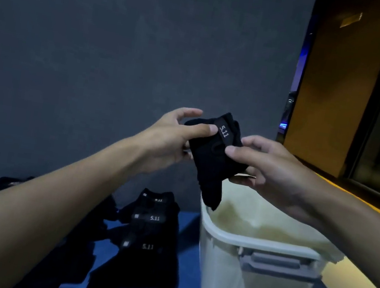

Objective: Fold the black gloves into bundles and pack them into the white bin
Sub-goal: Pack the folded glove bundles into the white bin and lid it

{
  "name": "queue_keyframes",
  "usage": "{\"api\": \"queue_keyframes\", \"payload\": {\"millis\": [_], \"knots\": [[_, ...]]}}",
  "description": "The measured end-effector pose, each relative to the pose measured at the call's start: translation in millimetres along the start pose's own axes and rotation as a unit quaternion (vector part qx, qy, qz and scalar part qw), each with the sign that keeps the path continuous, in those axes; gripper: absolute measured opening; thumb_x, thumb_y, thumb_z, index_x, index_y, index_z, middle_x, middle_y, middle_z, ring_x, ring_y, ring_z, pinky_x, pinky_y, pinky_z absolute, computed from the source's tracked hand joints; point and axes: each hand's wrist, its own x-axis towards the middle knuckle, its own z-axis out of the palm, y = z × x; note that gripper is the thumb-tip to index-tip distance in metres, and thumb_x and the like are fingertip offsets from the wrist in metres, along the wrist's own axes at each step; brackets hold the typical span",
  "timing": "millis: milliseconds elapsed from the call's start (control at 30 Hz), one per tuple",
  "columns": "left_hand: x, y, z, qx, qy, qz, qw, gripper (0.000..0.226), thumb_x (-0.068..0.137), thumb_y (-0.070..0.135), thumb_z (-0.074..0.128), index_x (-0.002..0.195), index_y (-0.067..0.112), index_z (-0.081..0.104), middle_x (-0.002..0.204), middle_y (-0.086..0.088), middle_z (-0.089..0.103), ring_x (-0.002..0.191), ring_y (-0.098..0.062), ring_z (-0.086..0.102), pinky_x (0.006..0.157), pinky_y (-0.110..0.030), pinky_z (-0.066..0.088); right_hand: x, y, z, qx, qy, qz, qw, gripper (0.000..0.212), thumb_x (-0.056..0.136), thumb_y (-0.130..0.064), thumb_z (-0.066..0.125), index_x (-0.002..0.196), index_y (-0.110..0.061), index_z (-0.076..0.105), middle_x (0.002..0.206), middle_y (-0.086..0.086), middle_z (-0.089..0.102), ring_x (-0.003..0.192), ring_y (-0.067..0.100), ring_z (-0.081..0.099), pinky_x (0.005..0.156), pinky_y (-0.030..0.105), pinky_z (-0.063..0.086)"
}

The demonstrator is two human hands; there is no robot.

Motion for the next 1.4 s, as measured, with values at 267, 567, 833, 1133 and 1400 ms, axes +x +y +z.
{"api": "queue_keyframes", "payload": {"millis": [267,567,833,1133,1400], "knots": [[38.1,-31.9,23.2,0.063,-0.026,-0.004,0.998,0.053,0.086,0.008,0.075,0.131,0.012,0.047,0.097,-0.012,0.071,0.088,-0.025,0.071,0.084,-0.040,0.056,10.3,14.7,-33.3,-0.067,-0.014,0.030,0.997,0.080,0.087,0.004,0.064,0.139,-0.046,0.032,0.114,0.021,0.065,0.098,0.033,0.070,0.090,0.051,0.054],[24.3,-77.6,-13.8,0.320,-0.054,0.044,0.945,0.025,0.085,0.033,0.076,0.107,0.028,0.066,0.116,0.005,0.069,0.114,-0.005,0.063,0.108,-0.037,0.047,27.9,56.2,-45.5,-0.037,0.014,0.168,0.985,0.070,0.090,0.000,0.061,0.137,-0.045,0.036,0.113,0.015,0.066,0.088,0.031,0.072,0.076,0.040,0.060],[15.8,-90.3,-15.7,0.335,-0.085,0.055,0.937,0.033,0.085,0.043,0.068,0.113,0.027,0.067,0.128,0.015,0.059,0.120,0.001,0.057,0.110,-0.032,0.043,49.2,85.4,-43.4,-0.041,0.006,0.253,0.967,0.057,0.093,0.003,0.054,0.136,-0.033,0.042,0.112,0.011,0.065,0.081,0.025,0.069,0.070,0.034,0.060],[19.8,-100.3,-16.1,0.346,-0.081,0.084,0.931,0.042,0.090,0.041,0.065,0.125,0.018,0.066,0.127,0.015,0.055,0.119,-0.003,0.058,0.109,-0.033,0.044,67.6,125.8,-28.3,-0.083,-0.006,0.328,0.941,0.042,0.094,0.002,0.054,0.126,-0.022,0.041,0.122,0.017,0.057,0.098,0.030,0.065,0.088,0.044,0.056],[21.2,-102.7,-18.1,0.361,-0.080,0.098,0.924,0.056,0.080,0.051,0.057,0.126,0.020,0.066,0.126,0.018,0.055,0.118,-0.002,0.058,0.109,-0.031,0.044,68.9,132.1,-29.4,-0.198,-0.094,0.347,0.912,0.029,0.091,0.000,0.061,0.113,-0.014,0.047,0.098,0.016,0.061,0.075,0.028,0.057,0.063,0.032,0.045]]}}
